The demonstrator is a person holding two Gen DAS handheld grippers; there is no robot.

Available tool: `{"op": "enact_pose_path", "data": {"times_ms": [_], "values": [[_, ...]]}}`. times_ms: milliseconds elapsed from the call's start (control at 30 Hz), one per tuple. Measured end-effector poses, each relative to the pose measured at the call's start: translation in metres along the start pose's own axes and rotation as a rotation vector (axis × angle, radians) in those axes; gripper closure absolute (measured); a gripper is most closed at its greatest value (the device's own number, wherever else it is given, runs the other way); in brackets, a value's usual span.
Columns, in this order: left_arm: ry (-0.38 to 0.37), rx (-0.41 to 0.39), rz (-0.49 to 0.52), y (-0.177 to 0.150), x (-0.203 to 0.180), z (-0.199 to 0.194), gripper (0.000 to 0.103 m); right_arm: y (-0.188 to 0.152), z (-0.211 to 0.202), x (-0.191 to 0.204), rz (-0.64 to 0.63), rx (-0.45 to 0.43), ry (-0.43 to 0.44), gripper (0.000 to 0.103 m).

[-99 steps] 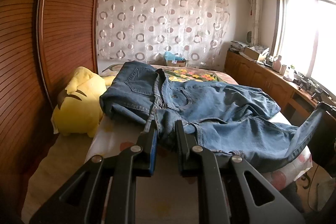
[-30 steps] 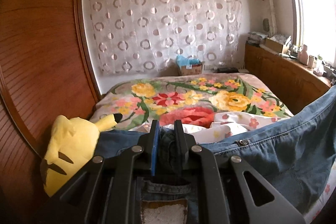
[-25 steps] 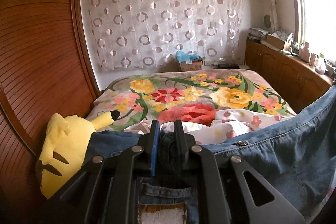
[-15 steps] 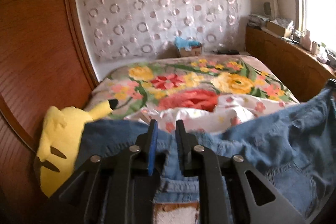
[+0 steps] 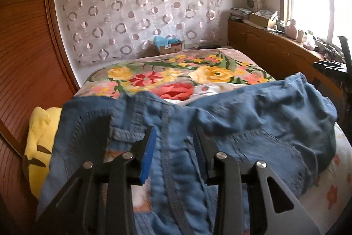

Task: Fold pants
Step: 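Open left tool, then open right tool to release the jeans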

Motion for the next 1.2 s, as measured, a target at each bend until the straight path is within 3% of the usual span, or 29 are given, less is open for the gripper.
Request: {"op": "enact_pose_path", "data": {"times_ms": [167, 433, 667, 1200], "values": [[-0.052, 0.014, -0.010, -0.015, -0.013, -0.010, 0.069, -0.024, -0.033, 0.007, 0.005, 0.029, 0.049, 0.040], [-0.114, 0.079, -0.014, -0.046, -0.037, -0.009, 0.069, -0.078, -0.067, 0.010, 0.054, 0.116, 0.104, 0.037], [-0.140, 0.134, 0.001, -0.070, -0.051, 0.005, 0.069, -0.118, -0.063, 0.010, 0.115, 0.191, 0.131, 0.031], [-0.169, 0.174, 0.017, -0.081, -0.056, 0.012, 0.059, -0.135, -0.039, -0.004, 0.249, 0.247, 0.172, 0.031]]}}
Point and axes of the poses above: each gripper's, at about its wrist camera, not at the fingertips, and z roughly the way its jaws point, x to its left, y to its top, the point moved 8 cm from there along z, roughly the way its jaws point, and after that the axes turned 7 degrees about -z, right-handed, at the moved point
